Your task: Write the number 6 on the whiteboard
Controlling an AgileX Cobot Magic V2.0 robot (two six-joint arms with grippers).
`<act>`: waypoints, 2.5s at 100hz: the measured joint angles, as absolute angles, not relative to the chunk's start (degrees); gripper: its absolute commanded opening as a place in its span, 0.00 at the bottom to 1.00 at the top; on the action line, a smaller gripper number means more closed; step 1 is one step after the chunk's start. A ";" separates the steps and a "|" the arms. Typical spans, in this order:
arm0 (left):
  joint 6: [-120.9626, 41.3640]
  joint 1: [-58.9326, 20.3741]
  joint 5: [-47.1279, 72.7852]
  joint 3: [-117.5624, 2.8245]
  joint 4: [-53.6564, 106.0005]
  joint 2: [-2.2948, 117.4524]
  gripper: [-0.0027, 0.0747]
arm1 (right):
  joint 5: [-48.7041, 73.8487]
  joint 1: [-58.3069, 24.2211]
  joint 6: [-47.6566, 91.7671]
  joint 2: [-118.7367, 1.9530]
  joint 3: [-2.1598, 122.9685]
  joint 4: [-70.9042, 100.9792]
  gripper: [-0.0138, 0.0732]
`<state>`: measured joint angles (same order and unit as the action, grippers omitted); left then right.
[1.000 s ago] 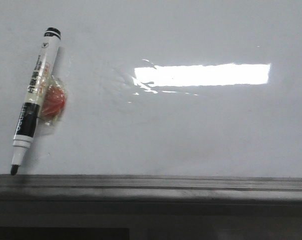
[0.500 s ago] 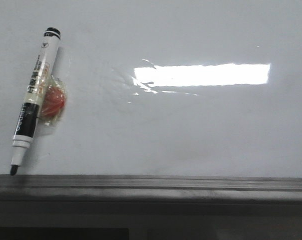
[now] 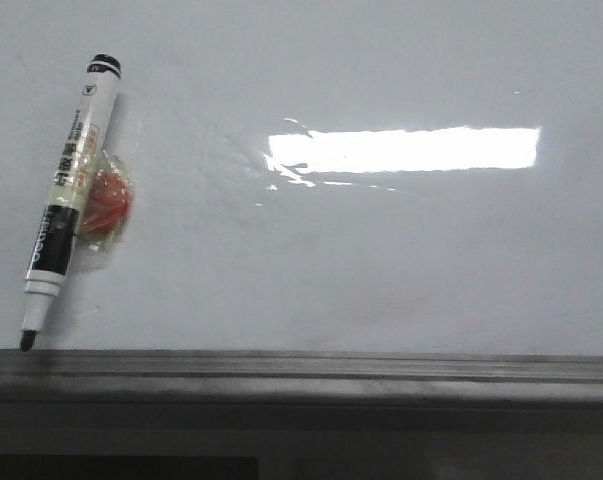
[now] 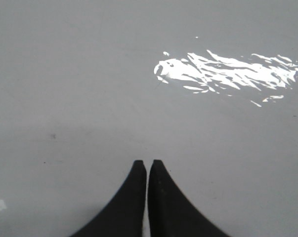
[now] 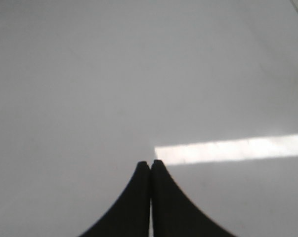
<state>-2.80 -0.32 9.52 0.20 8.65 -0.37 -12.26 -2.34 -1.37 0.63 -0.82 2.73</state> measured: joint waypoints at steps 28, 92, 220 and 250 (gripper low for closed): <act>-2.80 -0.32 17.63 -9.24 8.28 -0.20 0.01 | 10.58 -2.34 -1.79 -2.00 6.69 2.77 0.09; -3.62 -0.32 12.34 -13.11 10.92 5.13 0.50 | 17.50 -2.34 -1.79 -7.24 9.94 2.77 0.09; -41.41 -31.06 11.44 -15.68 41.92 26.47 0.50 | 18.37 -2.34 -1.93 -7.24 9.94 2.77 0.09; -41.74 -35.02 11.96 -15.68 41.92 26.57 0.50 | 18.50 -2.34 -1.93 -7.24 9.94 2.77 0.09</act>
<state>-41.74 -35.02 11.96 -15.68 41.92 26.57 18.50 -2.34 -1.93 -7.24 9.94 2.77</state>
